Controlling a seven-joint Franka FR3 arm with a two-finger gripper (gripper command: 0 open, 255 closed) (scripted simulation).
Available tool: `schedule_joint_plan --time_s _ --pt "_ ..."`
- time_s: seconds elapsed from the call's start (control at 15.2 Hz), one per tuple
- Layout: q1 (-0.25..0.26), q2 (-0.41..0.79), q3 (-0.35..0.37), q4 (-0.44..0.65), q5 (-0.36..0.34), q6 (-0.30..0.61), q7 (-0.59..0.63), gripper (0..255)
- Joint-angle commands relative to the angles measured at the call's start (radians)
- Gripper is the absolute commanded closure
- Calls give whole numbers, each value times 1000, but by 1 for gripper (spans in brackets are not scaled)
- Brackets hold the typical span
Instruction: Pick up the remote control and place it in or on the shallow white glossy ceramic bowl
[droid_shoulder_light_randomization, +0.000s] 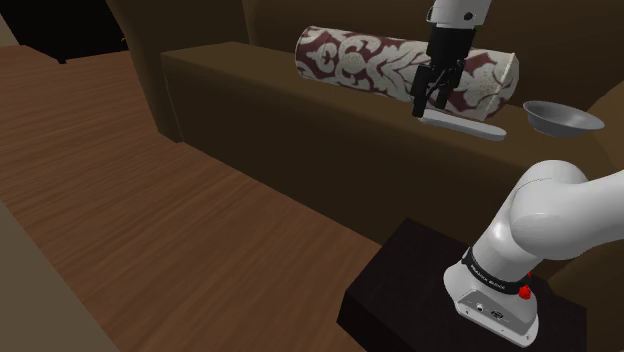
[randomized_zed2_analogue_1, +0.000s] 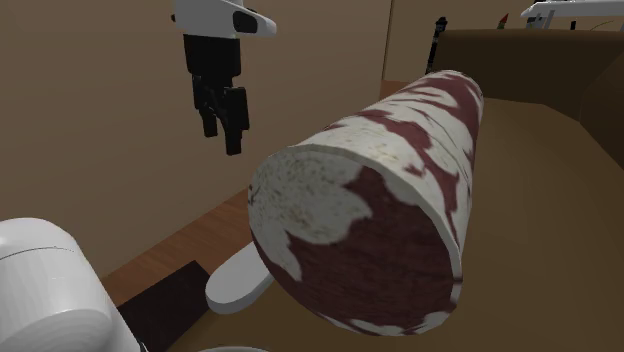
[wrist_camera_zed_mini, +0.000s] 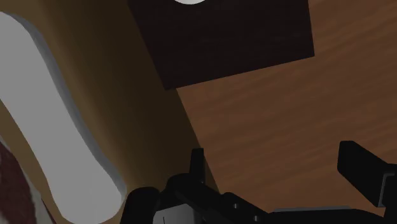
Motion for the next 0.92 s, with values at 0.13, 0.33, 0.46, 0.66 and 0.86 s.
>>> schedule_joint_plan --time_s 0.13,0.33,0.46,0.66,0.86 --pt "-7 -71 -35 -45 -38 -7 -55 0" --pt "-22 -171 -92 -102 -103 -18 -141 0" --pt "-33 -234 -135 -134 -150 -26 -200 0" --pt "-51 -319 -206 -170 -227 -37 -292 0" --pt "-70 -393 -283 -193 -309 -45 -387 0"
